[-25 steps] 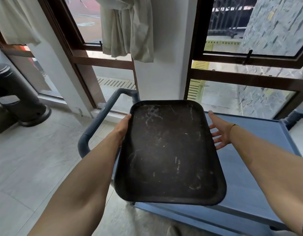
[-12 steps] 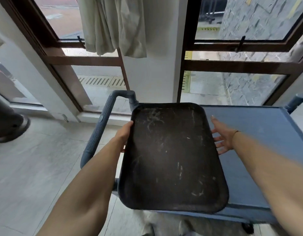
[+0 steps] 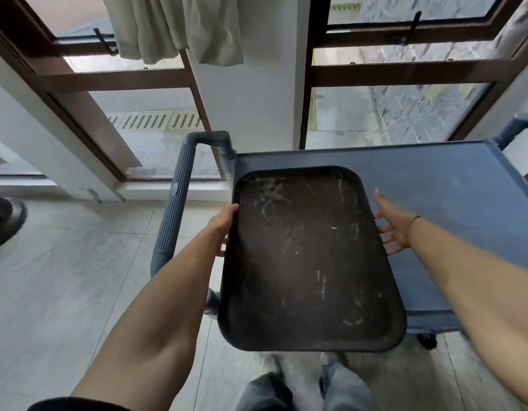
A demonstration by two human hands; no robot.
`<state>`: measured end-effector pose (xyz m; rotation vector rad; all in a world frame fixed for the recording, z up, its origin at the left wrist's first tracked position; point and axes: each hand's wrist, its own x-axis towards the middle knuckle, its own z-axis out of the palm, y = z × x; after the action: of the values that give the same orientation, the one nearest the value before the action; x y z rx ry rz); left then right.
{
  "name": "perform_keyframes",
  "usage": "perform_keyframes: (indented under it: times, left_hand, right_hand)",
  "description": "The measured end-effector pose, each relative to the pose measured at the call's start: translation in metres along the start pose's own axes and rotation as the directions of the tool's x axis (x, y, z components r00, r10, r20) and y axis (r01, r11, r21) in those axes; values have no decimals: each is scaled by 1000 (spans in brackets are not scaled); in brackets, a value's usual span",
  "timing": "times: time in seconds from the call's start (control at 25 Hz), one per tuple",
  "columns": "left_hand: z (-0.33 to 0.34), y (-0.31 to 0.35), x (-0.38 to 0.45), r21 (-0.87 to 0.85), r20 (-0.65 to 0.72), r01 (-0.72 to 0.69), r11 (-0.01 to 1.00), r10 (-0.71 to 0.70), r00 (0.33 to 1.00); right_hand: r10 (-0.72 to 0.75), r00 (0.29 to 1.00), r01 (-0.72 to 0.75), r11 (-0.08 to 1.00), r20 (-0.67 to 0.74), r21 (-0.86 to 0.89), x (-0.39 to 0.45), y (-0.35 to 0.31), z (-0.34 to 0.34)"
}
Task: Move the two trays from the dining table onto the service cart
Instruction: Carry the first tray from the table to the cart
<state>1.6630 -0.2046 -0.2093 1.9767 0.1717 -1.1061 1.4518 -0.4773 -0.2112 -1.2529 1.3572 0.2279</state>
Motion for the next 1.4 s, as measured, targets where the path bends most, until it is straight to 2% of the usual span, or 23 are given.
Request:
perform_keyframes:
  times: [0.2, 0.4, 0.6, 0.88, 1.04, 1.2, 1.4]
  left_hand:
    - [5, -10, 13, 11, 4, 6, 1000, -6, 1000]
    - [14, -12, 22, 11, -95, 10, 1000, -9, 995]
    - [18, -11, 28, -53, -128, -11, 999, 4, 992]
    - [11, -15, 38, 18, -105, -2, 1000, 4, 994]
    - [12, -16, 44, 46, -126, -14, 999, 20, 992]
    - [11, -14, 47, 133, -178, -29, 991, 52, 983]
    - [2, -13, 53, 207, -196, -112, 972, 153, 969]
  right_hand:
    - [12, 1000, -12, 1000, 0, -4, 5, 7, 1]
    - [8, 1000, -8, 1000, 10, -16, 10, 8, 1]
    - [4, 1000, -3, 1000, 25, -30, 17, 5, 2]
    - [9, 1000, -7, 994, 10, -109, 27, 8, 4]
    - [5, 998, -13, 990, -55, -138, 32, 6, 10]
    - [-77, 986, 44, 976, -149, -214, 39, 7, 19]
    - [-289, 933, 164, 870, -213, -465, 47, 8, 19]
